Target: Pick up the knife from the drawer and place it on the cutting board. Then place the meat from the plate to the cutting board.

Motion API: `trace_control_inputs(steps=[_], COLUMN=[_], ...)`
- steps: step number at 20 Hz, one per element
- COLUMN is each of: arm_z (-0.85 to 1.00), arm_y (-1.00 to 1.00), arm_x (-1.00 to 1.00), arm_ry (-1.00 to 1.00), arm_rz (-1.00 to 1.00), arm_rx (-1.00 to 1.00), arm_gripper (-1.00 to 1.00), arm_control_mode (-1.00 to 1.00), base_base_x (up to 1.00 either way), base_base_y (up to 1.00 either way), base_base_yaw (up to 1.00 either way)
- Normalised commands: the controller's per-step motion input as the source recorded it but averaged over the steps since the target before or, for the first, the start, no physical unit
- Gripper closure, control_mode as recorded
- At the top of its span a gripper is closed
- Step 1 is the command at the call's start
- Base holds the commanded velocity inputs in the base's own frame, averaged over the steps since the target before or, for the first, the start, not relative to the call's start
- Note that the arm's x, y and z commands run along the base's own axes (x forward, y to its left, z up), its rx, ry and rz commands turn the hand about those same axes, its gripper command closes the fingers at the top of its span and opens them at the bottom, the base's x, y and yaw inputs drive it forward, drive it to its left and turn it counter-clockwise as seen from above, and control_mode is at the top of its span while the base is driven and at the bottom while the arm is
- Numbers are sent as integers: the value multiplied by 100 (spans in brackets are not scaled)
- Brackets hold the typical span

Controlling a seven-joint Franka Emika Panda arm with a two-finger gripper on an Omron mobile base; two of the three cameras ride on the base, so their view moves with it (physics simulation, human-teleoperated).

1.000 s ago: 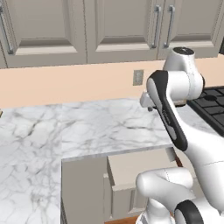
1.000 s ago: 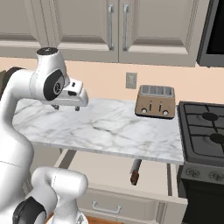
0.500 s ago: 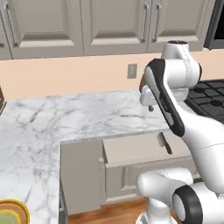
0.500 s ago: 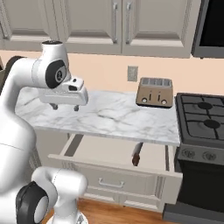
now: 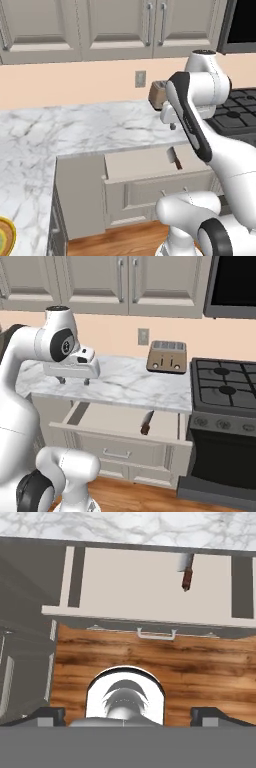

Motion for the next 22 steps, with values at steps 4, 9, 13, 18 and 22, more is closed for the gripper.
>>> trace_control_inputs(steps=[4, 9, 13, 18, 22], arm_z=[0, 0, 0, 0, 0], arm_y=[0, 0, 0, 0, 0], arm_x=[0, 0, 0, 0, 0], arm_ry=[0, 0, 0, 0, 0], arm_rz=[0, 0, 0, 0, 0], arm_rx=[0, 0, 0, 0, 0], arm_gripper=[-100, -100, -100, -100, -100], arm_control_mode=[100, 100, 100, 100, 100], base_base_x=[0, 0, -4, -2, -29], base_base_y=[-46, -37, -46, -28, -26], base_base_yaw=[0, 0, 0, 0, 0])
